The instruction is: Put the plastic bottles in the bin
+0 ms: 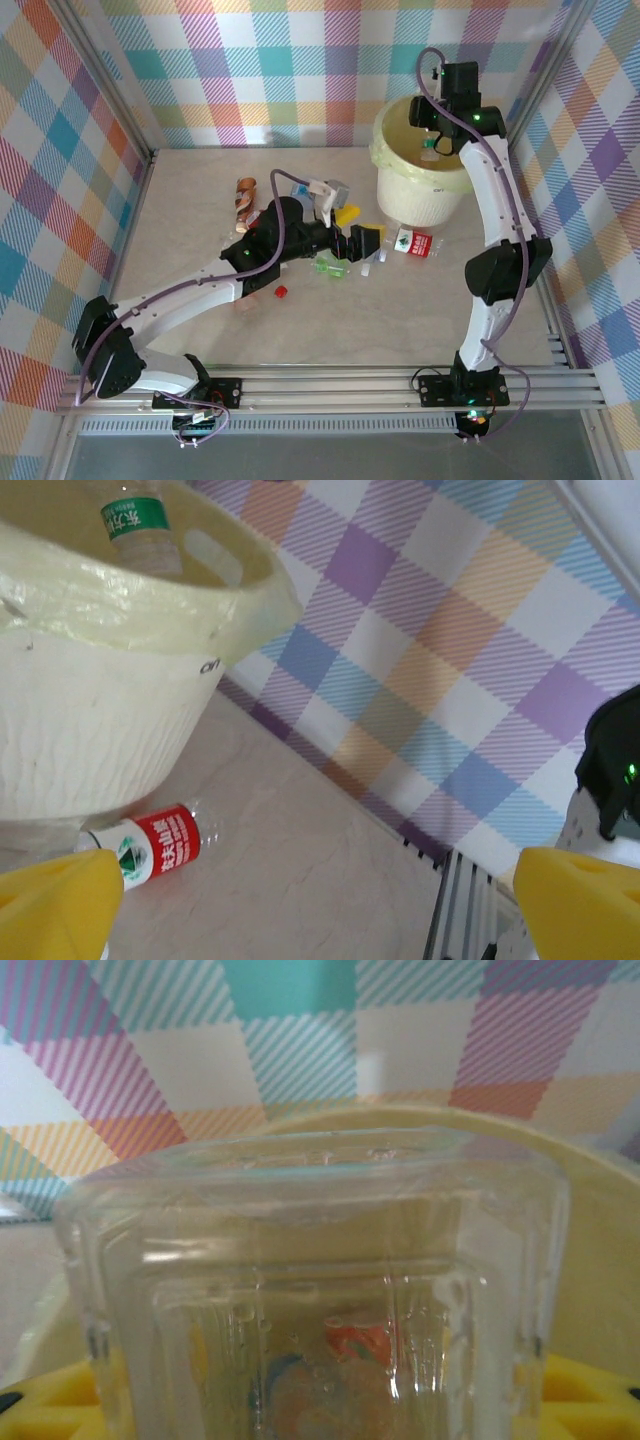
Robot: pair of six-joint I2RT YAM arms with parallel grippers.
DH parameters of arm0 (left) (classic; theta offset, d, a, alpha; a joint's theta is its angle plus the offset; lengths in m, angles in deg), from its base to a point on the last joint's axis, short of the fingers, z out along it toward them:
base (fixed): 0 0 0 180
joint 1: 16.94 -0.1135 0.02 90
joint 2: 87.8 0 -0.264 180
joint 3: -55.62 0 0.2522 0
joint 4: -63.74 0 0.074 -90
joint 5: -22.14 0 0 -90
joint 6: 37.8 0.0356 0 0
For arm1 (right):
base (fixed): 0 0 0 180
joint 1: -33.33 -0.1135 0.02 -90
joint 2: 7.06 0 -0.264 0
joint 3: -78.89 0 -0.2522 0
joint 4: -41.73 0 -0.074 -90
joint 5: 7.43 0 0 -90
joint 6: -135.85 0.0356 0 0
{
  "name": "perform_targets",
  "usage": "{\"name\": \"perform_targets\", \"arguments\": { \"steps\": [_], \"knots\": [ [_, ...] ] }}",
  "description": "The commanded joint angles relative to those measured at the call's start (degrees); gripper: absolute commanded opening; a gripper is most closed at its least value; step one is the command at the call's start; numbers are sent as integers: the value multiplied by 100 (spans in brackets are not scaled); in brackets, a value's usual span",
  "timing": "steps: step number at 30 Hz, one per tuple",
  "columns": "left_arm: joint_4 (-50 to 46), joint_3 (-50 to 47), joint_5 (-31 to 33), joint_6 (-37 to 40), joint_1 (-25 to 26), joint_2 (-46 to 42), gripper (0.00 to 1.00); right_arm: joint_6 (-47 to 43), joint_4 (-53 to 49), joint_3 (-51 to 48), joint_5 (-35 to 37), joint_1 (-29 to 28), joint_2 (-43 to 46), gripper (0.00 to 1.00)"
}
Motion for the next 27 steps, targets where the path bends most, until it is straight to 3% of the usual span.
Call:
{"name": "perform_targets", "arguments": {
  "steps": [1, 15, 27],
  "knots": [
    [-198, 182, -128, 239, 44, 50, 100, 257, -679, 305, -128, 110, -223, 61],
    [-356, 95, -26, 305, 79, -53, 100, 391, -977, -24, -421, 150, -351, 71],
    [-529, 33, 119, 529, 80, -269, 100, 285, -876, 51, -554, 150, 86, 78]
  ]
}}
